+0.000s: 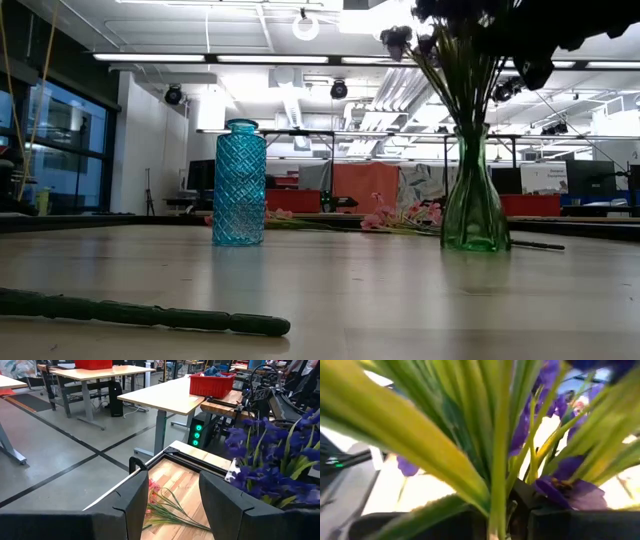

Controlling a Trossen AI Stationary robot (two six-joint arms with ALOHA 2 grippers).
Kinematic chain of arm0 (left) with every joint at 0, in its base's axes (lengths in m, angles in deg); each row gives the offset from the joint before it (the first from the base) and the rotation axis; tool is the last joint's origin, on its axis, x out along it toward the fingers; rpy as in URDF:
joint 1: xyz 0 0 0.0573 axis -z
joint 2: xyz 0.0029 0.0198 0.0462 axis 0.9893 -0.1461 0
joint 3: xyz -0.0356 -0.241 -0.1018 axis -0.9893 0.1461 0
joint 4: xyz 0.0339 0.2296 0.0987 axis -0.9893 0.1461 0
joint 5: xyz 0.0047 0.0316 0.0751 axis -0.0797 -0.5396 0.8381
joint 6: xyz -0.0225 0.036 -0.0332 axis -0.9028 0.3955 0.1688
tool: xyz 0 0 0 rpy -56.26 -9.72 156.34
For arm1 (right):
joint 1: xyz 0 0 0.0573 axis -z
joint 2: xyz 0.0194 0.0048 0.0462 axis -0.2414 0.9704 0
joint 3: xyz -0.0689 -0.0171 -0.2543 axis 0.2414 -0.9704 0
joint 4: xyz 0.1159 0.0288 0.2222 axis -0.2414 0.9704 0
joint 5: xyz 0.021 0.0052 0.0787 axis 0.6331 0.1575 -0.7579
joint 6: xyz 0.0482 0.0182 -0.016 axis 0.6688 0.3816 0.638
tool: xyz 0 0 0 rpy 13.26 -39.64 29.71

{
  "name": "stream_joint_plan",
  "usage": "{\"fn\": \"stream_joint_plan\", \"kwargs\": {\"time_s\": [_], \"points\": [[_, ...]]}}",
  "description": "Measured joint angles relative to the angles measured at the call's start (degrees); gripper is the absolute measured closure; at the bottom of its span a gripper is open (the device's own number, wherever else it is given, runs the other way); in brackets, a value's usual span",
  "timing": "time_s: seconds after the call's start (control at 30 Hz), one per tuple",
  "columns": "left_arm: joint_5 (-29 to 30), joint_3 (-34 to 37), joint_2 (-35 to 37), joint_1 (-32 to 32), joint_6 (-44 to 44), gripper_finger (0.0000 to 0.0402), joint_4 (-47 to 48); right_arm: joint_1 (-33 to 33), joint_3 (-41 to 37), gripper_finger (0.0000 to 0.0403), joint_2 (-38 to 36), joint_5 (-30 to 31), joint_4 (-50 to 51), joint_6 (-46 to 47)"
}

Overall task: Sort flowers into vase by color
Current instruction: Put the violet flowers into the green vase

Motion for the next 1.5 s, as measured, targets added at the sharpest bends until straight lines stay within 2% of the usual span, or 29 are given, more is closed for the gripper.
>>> {"fn": "stream_joint_plan", "kwargs": {"time_s": [0.13,0.23,0.4,0.67,0.77,0.97,1.1,1.23,1.5], "points": [[0.0,0.0,0.0,0.0,0.0,0.0238,0.0,0.0,0.0,0.0364,-1.8,-4.2,0.1,2.6],[0.0,0.0,0.0,0.0,0.0,0.0238,0.0,0.0,0.0,0.0338,-2.5,-5.6,0.1,4.3],[0.0,0.0,0.0,0.0,0.0,0.0238,0.0,0.0,0.0,0.0286,-2.6,-6.9,0.1,6.4],[0.0,0.0,0.0,0.0,0.0,0.0238,0.0,0.0,0.0,0.0246,-2.6,-6.6,-0.3,6.7],[0.0,0.0,0.0,0.0,0.0,0.0238,0.0,0.0,0.0,0.0217,-2.6,-6.7,-0.3,8.7],[0.0,0.0,0.0,0.0,0.1,0.0238,0.0,0.0,0.0,0.0134,-4.0,-8.9,-0.3,11.6],[0.0,0.0,0.0,0.0,0.1,0.0238,0.0,0.0,0.0,0.0082,-6.0,-13.7,0.4,14.6],[0.0,0.0,0.0,0.0,0.1,0.0238,0.0,0.0,0.0,0.0048,-8.3,-20.4,4.5,20.6],[0.0,0.0,0.0,0.0,0.1,0.0238,0.0,0.0,0.0,0.0031,-13.5,-34.5,10.7,29.8]]}}
